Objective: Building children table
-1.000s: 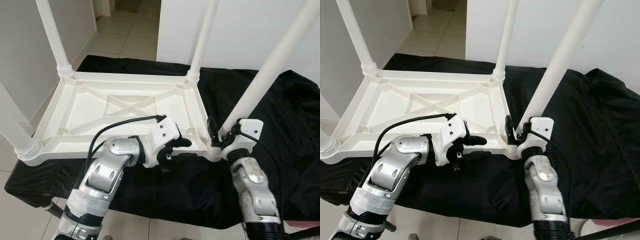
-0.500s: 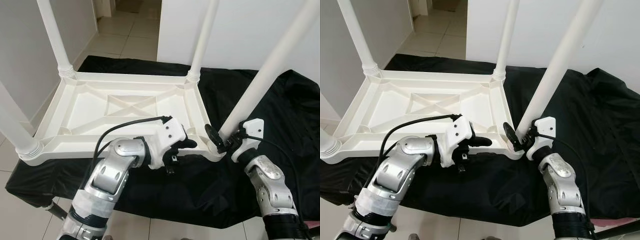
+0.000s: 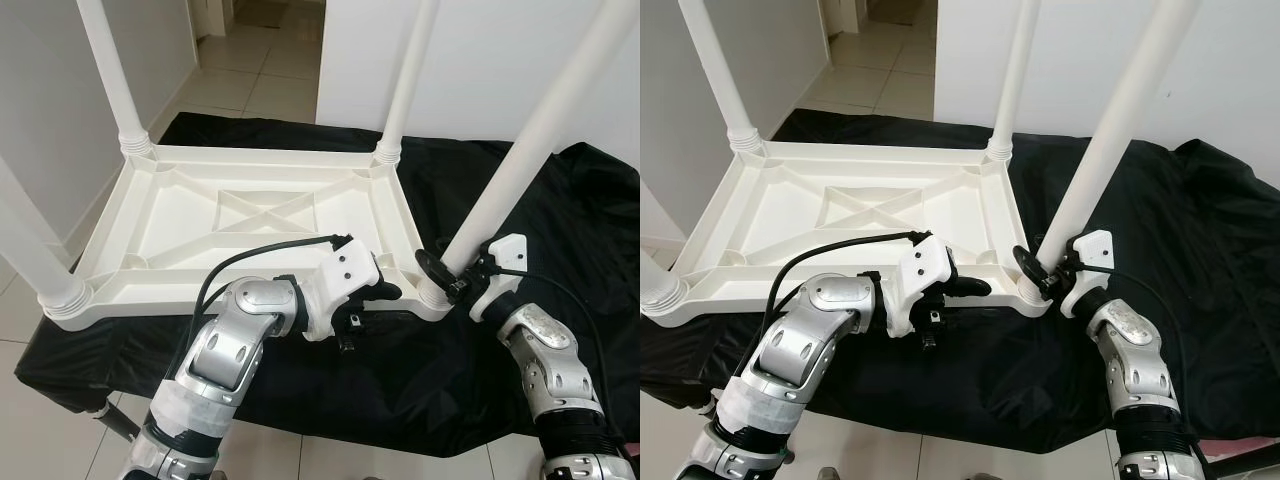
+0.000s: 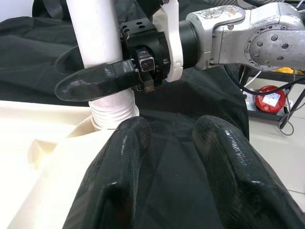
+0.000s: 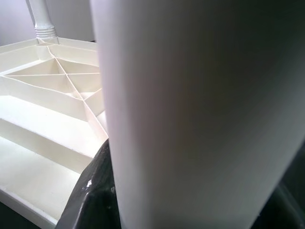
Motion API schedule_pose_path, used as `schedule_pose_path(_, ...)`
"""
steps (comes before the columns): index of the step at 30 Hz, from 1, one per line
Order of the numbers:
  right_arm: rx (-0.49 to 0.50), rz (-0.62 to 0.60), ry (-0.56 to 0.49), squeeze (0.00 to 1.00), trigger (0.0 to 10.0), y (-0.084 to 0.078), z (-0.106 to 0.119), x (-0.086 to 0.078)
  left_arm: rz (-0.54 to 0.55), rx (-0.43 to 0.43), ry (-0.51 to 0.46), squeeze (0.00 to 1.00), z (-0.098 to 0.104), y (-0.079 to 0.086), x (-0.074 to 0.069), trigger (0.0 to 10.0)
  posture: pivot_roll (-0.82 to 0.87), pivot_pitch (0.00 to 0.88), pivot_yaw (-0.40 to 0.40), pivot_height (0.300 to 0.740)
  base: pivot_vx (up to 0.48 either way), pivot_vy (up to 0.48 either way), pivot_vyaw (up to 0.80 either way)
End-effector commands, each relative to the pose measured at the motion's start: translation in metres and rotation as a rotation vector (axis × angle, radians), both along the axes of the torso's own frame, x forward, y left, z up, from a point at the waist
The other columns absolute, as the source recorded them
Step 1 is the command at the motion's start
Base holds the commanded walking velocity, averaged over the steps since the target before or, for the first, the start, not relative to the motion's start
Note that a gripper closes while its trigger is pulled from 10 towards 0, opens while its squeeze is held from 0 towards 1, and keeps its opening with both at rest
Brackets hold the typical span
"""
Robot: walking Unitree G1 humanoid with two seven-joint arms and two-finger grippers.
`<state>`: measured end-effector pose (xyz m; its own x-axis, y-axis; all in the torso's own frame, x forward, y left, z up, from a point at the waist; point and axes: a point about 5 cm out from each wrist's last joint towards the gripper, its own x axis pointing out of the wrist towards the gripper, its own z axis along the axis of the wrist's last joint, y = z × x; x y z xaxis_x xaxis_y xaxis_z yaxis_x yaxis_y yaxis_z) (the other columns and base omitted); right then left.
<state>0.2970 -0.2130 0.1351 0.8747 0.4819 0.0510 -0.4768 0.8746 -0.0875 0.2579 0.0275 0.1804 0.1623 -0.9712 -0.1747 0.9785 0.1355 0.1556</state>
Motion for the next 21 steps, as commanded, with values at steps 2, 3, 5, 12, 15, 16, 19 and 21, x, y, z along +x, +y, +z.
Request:
schedule_pose_path(2, -0.008, -0.011, 0.03, 0.0, 8.9, -0.006, -0.007, -0.002, 0.175, -0.02, -0.044, 0.0, 0.004, 0.002, 0.009, 10.0, -0.05, 0.0, -0.034, 0.74, 0.0, 0.0, 0.0)
schedule_pose_path(3, 0.0, -0.014, 0.034, 0.0, 10.0, -0.005, -0.008, -0.003, 0.176, -0.019, -0.043, 0.0, 0.004, 0.002, 0.009, 10.0, -0.05, 0.0, -0.034, 0.74, 0.0, 0.0, 0.0)
schedule_pose_path(5, 0.013, -0.023, 0.033, 0.0, 10.0, -0.005, -0.008, -0.003, 0.177, -0.018, -0.043, 0.0, 0.003, 0.002, 0.01, 10.0, -0.05, 0.0, -0.036, 0.74, 0.0, 0.0, 0.0)
schedule_pose_path(12, 0.064, -0.079, 0.031, 0.0, 10.0, 0.001, -0.007, -0.004, 0.173, -0.019, -0.04, 0.0, 0.002, 0.001, 0.008, 10.0, -0.05, 0.0, -0.047, 0.74, 0.0, 0.0, 0.0)
schedule_pose_path(15, 0.05, -0.167, 0.051, 0.0, 10.0, 0.005, -0.011, -0.004, 0.169, -0.024, -0.036, 0.0, 0.002, 0.0, 0.008, 10.0, -0.05, 0.0, -0.047, 0.74, 0.0, 0.0, 0.0)
schedule_pose_path(16, 0.068, -0.217, 0.063, 0.0, 10.0, 0.009, -0.012, -0.005, 0.168, -0.026, -0.035, 0.0, 0.002, 0.0, 0.007, 10.0, -0.06, 0.0, -0.062, 0.74, 0.0, 0.0, 0.0)
schedule_pose_path(19, 0.165, -0.346, 0.1, 0.0, 10.0, 0.021, -0.014, -0.01, 0.168, -0.029, -0.033, 0.0, 0.002, -0.001, 0.007, 10.0, -0.06, 0.0, -0.062, 0.74, 0.0, 0.0, 0.0)
schedule_pose_path(21, 0.174, -0.414, 0.111, 0.0, 10.0, 0.026, -0.014, -0.013, 0.168, -0.029, -0.033, 0.0, 0.002, -0.001, 0.007, 10.0, -0.06, 0.0, -0.062, 0.74, 0.0, 0.0, 0.0)
